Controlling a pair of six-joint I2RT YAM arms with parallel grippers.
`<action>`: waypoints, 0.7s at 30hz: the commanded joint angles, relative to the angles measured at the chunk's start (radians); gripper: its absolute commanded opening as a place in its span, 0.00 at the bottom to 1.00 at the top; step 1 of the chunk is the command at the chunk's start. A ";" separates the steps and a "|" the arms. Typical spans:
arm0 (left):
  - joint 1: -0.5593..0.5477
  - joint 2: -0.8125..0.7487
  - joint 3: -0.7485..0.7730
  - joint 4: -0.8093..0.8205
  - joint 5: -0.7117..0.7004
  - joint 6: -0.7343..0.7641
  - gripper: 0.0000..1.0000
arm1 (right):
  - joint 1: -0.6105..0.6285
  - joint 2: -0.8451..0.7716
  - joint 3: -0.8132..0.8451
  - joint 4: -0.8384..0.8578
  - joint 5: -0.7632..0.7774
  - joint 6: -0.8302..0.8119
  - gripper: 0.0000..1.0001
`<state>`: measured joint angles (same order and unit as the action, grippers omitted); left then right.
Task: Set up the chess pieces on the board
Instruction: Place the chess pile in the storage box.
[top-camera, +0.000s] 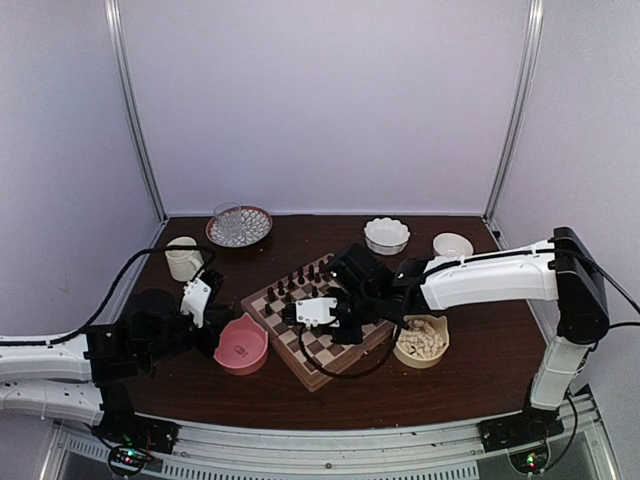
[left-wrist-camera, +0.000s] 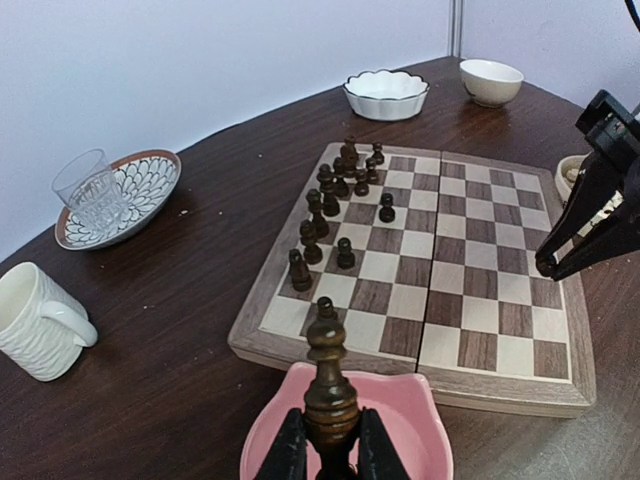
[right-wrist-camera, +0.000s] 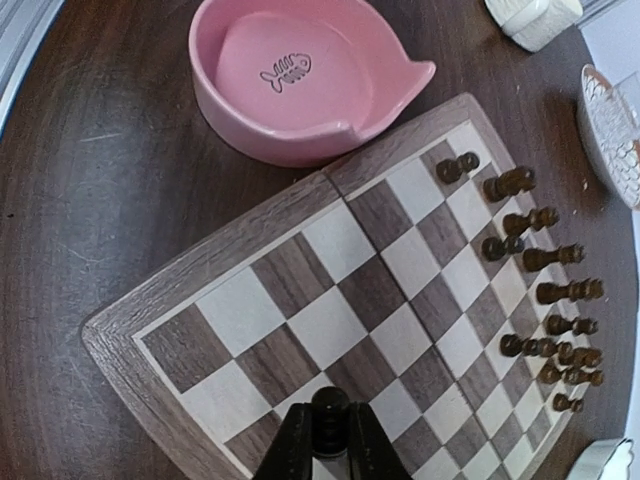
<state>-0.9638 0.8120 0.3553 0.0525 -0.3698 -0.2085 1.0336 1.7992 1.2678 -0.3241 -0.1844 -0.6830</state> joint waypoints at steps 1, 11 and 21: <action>0.006 0.042 0.033 0.077 0.090 -0.001 0.00 | -0.001 -0.005 -0.046 0.001 0.038 0.165 0.13; 0.006 0.136 0.065 -0.158 0.070 -0.140 0.00 | -0.008 0.043 -0.062 0.066 0.065 0.255 0.13; 0.007 0.247 0.079 -0.274 0.187 -0.179 0.00 | -0.085 0.016 -0.205 0.431 -0.140 0.466 0.13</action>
<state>-0.9627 1.0348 0.4011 -0.1978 -0.2550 -0.3656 0.9764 1.8309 1.1278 -0.1169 -0.2214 -0.3382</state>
